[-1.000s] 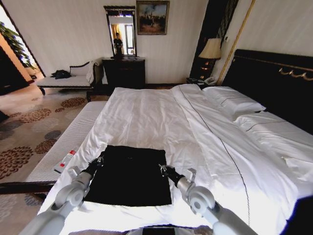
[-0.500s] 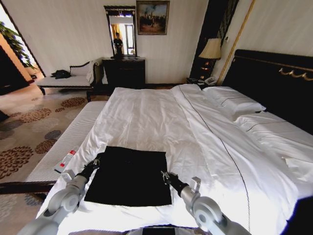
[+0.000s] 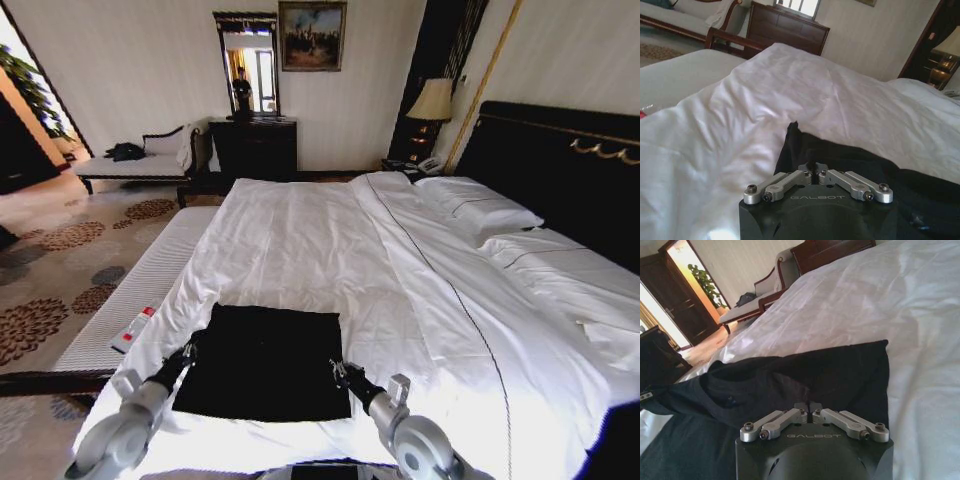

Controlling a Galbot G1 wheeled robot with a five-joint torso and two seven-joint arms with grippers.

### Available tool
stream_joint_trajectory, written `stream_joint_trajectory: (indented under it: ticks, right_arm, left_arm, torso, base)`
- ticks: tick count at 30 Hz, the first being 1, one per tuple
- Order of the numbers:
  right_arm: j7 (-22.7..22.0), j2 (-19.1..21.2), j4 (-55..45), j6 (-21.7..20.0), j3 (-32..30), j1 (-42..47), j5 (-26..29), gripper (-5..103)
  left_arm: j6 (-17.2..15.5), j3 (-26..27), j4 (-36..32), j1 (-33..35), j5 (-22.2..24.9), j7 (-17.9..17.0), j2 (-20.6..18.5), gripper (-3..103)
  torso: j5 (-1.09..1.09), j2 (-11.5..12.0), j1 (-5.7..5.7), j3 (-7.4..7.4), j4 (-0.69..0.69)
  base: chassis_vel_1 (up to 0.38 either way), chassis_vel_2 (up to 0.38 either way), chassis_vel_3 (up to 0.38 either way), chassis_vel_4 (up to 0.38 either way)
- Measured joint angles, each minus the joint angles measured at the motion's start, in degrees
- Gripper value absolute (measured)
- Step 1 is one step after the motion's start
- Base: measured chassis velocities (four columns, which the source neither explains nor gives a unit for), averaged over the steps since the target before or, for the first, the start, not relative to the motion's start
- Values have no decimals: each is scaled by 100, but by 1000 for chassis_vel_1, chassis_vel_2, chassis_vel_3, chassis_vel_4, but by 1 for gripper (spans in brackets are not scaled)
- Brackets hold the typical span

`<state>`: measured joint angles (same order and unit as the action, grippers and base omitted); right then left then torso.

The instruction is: Fold the clothes on the bed.

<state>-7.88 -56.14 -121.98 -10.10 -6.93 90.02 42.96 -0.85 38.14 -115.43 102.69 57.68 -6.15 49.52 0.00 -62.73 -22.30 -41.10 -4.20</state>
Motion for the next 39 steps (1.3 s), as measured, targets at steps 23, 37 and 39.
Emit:
stream_joint_trajectory:
  ticks: [23,37,39]
  right_arm:
    - [208,-129,-118,231,-187,969,-719,0]
    - [249,-147,-10,361,-177,1077,-910,0]
    - [249,-144,4,363,-179,1053,-910,0]
  left_arm:
    - [185,55,133,308,-122,72,65,1]
    - [191,20,117,298,-197,69,164,1]
    - [186,-11,108,284,-221,66,179,1]
  torso:
    - [0,0,0,0,-1]
    - [0,1,0,0,-1]
    - [0,1,0,0,-1]
  base:
    - [0,0,0,0]
    - [0,0,0,0]
    - [0,0,0,0]
